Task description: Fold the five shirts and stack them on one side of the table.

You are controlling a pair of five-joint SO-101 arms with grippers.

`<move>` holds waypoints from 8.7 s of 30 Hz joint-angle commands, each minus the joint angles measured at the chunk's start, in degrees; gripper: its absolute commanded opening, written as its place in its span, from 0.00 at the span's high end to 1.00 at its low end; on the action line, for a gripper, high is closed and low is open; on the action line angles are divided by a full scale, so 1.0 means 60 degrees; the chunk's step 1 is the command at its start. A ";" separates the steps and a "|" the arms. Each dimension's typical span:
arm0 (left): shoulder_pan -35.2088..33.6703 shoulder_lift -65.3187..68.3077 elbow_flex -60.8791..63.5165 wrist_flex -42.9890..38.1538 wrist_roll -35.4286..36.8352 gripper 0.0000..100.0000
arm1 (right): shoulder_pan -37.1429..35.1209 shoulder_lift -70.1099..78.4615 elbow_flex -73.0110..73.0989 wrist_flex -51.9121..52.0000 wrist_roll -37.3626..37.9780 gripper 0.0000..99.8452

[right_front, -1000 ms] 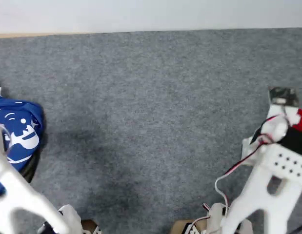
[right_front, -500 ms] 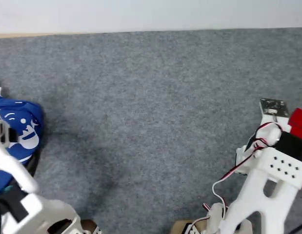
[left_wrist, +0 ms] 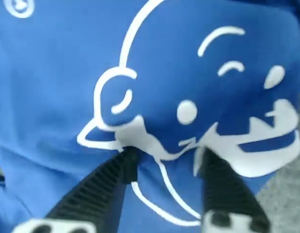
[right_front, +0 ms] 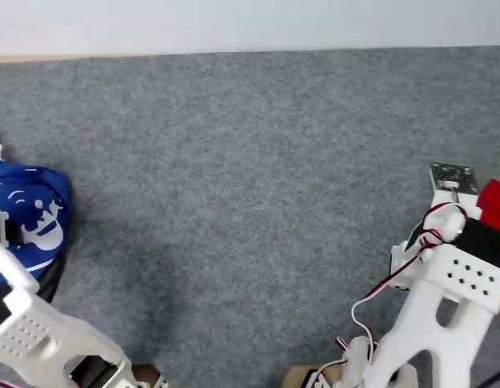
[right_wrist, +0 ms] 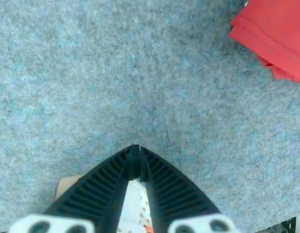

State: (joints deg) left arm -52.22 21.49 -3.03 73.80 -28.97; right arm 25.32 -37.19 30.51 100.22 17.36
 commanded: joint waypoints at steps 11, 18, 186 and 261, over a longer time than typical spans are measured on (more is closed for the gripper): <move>0.2535 -0.2095 -0.3084 0.3751 0.0571 1.00 | -0.0066 -0.0344 -0.0059 0.0359 -0.0117 0.99; 0.5421 -0.3985 -0.3875 0.3810 0.1993 1.00 | -0.0066 -0.0344 -0.0059 0.0359 -0.0117 0.99; 0.2755 -1.3656 0.4037 0.4454 -0.3810 1.00 | -0.4755 0.1941 -0.2403 -0.2410 0.0015 0.99; -0.3648 -1.4432 0.8007 0.4044 -0.9319 1.00 | -0.7641 1.1861 -1.4930 0.0374 0.0557 0.99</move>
State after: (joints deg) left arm -75.34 -64.75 48.40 99.30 -84.53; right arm -24.79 42.11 -56.18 100.31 19.38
